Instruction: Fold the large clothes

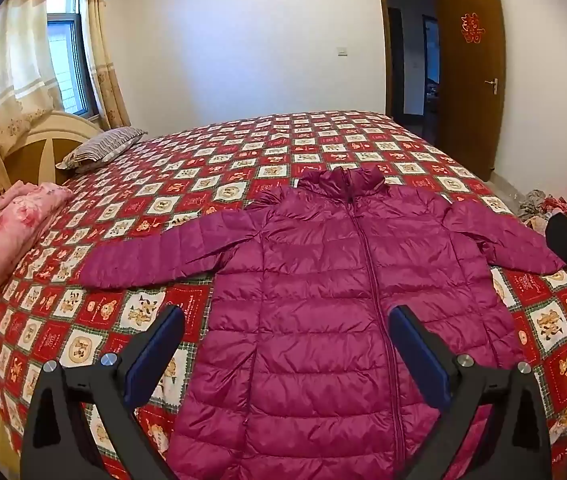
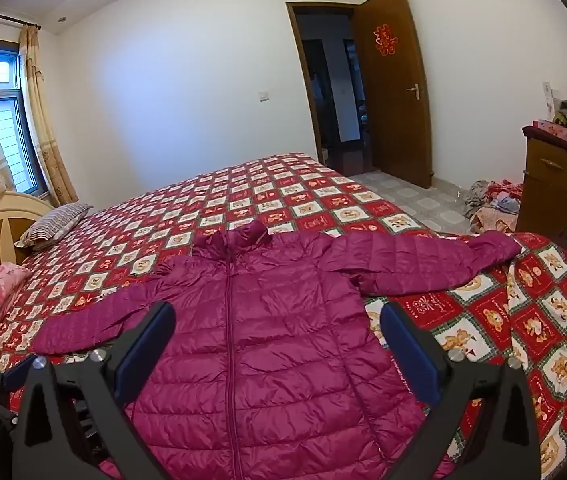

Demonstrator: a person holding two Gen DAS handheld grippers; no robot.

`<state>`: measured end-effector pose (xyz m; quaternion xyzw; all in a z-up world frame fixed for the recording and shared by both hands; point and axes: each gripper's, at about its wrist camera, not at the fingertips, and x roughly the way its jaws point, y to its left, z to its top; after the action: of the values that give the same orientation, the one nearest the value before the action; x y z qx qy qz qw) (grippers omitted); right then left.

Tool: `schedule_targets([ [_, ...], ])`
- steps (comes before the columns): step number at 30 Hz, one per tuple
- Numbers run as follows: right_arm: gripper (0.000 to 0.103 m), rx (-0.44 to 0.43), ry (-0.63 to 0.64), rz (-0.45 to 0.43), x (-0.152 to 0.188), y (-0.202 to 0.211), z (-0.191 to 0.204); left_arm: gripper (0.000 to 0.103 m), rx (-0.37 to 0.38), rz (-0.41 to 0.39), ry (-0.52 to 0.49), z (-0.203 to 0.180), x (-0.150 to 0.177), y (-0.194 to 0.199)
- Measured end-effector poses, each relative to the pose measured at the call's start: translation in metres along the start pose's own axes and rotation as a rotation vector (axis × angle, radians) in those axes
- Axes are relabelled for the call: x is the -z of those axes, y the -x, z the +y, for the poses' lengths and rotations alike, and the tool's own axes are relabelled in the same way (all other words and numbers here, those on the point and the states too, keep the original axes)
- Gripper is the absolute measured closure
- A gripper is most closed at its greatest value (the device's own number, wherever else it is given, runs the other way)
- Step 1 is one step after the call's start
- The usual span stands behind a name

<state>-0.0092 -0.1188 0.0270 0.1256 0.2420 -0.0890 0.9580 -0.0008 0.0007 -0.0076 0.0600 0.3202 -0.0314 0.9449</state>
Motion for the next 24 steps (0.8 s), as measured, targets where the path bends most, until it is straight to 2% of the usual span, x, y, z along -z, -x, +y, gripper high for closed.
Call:
schedule_targets([
  [19,0.000,0.009,0.014,-0.019,-0.002,0.004,0.002,0.001,0.038,-0.008,0.025,0.007,-0.004,0.008],
  [24,0.000,0.018,0.022,-0.033,-0.004,0.011,0.005,0.001,0.053,-0.050,0.037,0.008,-0.005,0.020],
])
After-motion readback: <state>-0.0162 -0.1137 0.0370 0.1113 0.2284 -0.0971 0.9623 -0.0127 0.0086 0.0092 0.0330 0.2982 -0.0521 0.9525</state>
